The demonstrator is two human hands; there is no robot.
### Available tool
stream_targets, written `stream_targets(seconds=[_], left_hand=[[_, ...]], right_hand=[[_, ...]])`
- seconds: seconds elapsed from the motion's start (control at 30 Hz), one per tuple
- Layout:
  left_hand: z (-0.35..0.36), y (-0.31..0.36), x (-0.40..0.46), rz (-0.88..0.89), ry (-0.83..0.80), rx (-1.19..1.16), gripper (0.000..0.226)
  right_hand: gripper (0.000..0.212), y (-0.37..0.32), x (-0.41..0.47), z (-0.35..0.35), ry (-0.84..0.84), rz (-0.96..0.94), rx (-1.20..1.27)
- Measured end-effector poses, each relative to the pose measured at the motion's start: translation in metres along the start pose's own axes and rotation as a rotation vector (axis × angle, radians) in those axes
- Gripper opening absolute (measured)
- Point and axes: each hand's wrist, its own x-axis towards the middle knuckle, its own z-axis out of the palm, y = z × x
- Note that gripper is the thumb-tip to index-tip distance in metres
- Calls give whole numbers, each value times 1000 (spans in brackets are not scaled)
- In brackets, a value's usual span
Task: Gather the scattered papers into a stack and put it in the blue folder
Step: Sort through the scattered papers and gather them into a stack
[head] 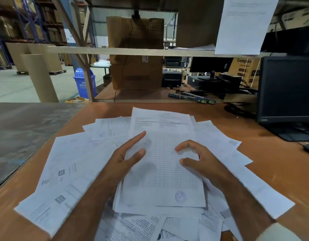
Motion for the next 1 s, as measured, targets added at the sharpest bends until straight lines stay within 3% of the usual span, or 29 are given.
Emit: stream_targets(seconds=[0.07, 0.2, 0.27, 0.4, 0.47, 0.57, 0.6, 0.87, 1.0], left_hand=[[3, 3, -1, 13, 0, -12, 50], [-3, 0, -1, 22, 26, -129, 53], [-7, -1, 0, 20, 63, -185, 50], [-11, -9, 0, -19, 28, -218, 42], [-10, -14, 0, -76, -72, -128, 39], [-6, -19, 0, -191, -95, -148, 38], [-4, -19, 0, -224, -93, -202, 39], [-9, -23, 4, -205, -51, -147, 44], [-10, -19, 3, -156, -50, -133, 48]], right_hand=[[32, 0, 2, 7, -12, -26, -115], [44, 7, 6, 7, 203, 1, -220], [50, 2, 7, 4, 222, 100, 4], [54, -7, 6, 6, 2, 143, 594], [62, -4, 4, 7, -5, 60, 435], [72, 9, 4, 13, 61, -6, -190], [71, 12, 5, 16, 58, -25, -289], [58, 5, 8, 18, 129, -147, -97], [51, 3, 7, 16, 33, -112, 135]])
